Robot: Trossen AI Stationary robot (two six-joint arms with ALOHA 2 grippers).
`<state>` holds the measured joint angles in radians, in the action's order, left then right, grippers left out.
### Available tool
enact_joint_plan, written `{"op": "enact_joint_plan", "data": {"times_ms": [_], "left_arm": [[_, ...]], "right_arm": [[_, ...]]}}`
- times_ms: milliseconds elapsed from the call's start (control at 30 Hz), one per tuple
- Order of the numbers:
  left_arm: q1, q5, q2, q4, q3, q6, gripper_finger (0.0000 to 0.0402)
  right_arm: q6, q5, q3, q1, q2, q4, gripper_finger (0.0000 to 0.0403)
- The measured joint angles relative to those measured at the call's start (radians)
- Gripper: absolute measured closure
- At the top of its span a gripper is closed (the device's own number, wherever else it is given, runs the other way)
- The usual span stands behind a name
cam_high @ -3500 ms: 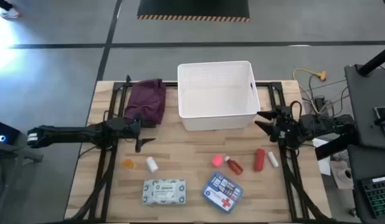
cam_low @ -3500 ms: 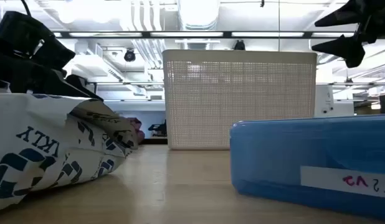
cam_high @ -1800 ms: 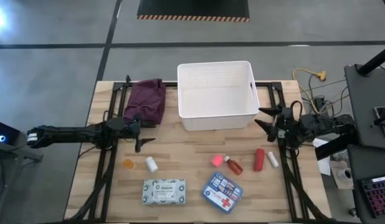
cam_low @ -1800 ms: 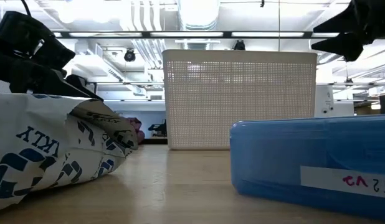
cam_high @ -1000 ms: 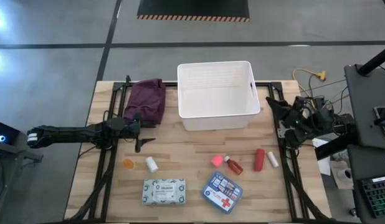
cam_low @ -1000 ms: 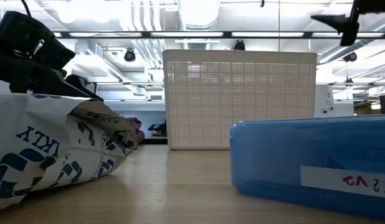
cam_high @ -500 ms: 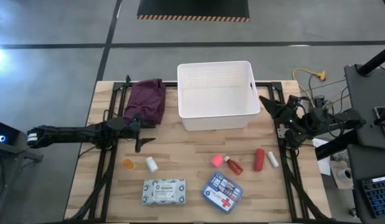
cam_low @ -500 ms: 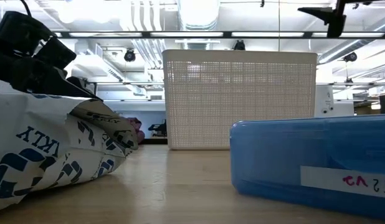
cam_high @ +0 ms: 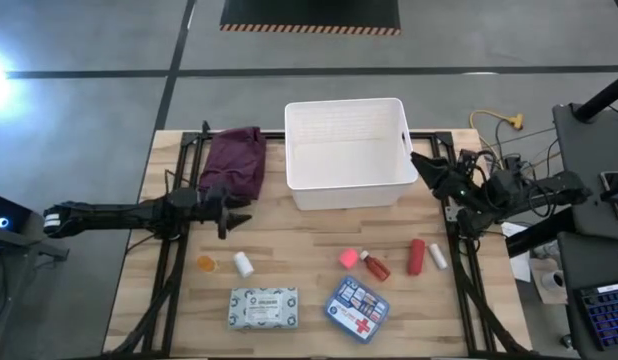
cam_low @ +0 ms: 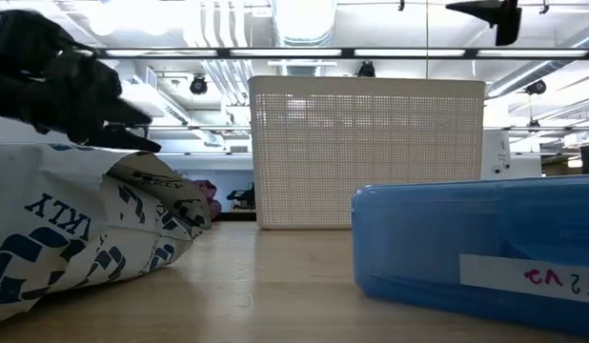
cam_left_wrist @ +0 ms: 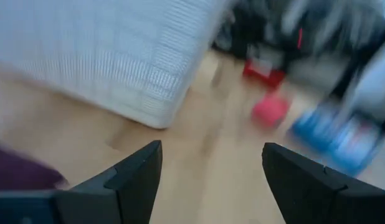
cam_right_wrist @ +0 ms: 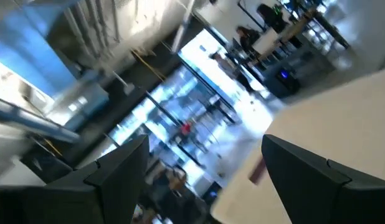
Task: Pick & place medical supplies in basket/bin
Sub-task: Put the white bandage into the bin
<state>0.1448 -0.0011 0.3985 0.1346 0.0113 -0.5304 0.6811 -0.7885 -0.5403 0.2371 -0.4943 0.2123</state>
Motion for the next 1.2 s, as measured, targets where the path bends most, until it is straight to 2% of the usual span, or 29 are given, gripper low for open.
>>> {"op": "enact_joint_plan", "data": {"times_ms": [67, 133, 267, 400, 567, 833, 1033, 1200], "left_arm": [[0.000, 0.000, 0.000, 0.006, 0.000, -0.249, 0.0146], [0.001, -0.004, 0.000, 0.004, 0.000, -0.402, 0.0146], [0.001, -0.004, 0.000, 0.005, 0.000, -0.462, 0.0146], [0.000, 0.000, 0.000, 0.005, 0.000, -0.516, 0.0146], [0.000, 0.001, 0.000, 0.005, 0.000, -0.568, 0.0146], [0.000, 0.001, 0.000, 0.005, 0.000, -0.590, 0.0146], [0.000, 0.002, 0.000, 0.004, 0.000, -0.590, 0.0146], [0.000, 0.002, 0.000, 0.004, 0.000, -0.590, 0.0146]], "right_arm": [[0.101, 0.001, -0.040, 0.000, 0.015, -0.190, 0.0101], [0.234, 0.011, -0.084, 0.000, 0.016, -0.407, 0.0101], [0.466, 0.100, -0.167, 0.000, -0.019, -0.773, 0.0101], [0.613, 0.244, -0.230, 0.000, -0.098, -1.003, 0.0101], [0.718, 0.443, -0.255, 0.000, -0.241, -1.184, 0.0101], [0.873, 0.701, -0.252, 0.000, -0.481, -1.403, 0.0101], [0.854, 0.891, -0.251, 0.000, -0.634, -1.507, 0.0101], [0.784, 0.977, -0.238, 0.000, -0.761, -1.551, 0.0102]]}}
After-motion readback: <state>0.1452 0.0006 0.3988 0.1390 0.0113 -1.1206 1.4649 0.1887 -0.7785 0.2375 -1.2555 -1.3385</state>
